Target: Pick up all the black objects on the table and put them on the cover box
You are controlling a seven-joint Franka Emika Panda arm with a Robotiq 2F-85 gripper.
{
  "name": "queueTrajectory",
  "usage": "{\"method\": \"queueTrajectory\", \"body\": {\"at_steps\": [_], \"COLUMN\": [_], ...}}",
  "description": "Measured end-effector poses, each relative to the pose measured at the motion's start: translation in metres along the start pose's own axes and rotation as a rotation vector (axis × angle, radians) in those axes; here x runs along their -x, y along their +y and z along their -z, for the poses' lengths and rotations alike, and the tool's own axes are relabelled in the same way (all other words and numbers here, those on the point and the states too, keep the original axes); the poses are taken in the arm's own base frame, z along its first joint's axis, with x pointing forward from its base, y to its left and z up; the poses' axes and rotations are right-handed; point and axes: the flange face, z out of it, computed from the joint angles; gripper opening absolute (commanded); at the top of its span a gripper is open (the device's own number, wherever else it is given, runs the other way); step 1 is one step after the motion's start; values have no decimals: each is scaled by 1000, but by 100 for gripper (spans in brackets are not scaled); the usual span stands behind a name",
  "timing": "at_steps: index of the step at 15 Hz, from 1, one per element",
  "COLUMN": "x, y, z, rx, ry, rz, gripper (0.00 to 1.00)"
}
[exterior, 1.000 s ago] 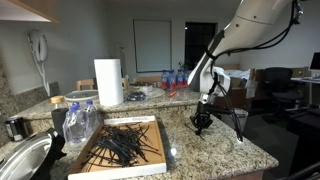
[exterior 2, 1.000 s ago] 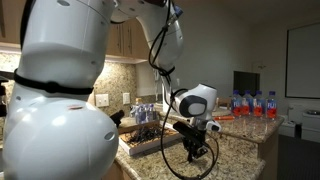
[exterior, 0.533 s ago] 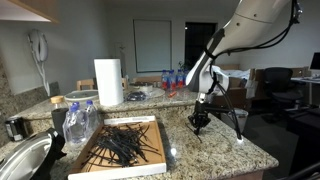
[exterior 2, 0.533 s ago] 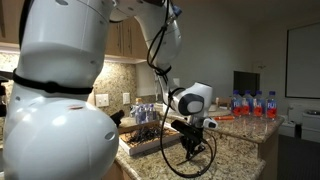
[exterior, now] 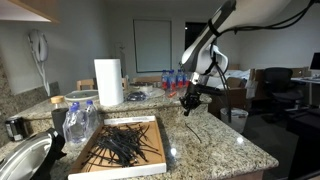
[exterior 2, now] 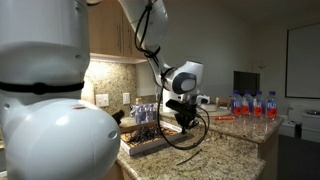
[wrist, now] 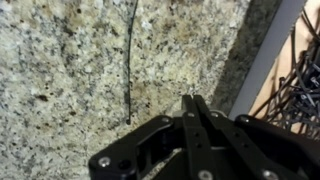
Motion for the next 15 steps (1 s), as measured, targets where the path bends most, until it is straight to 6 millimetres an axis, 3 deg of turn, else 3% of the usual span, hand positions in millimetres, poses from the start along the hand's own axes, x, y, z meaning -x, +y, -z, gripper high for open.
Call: {"method": "queueTrajectory", "body": {"at_steps": [2,4,10,11,15], "x": [0,2,18,20,22], "y": [-6,1,37,40,44], "z": [13,10,-34,-40,-58], "rx": [5,24,55,57,61], "ry": [8,-4,-105,-118,-152], "rz": [-5,-17,-67,-71,-74], "gripper": [44,57,94,91,56]}}
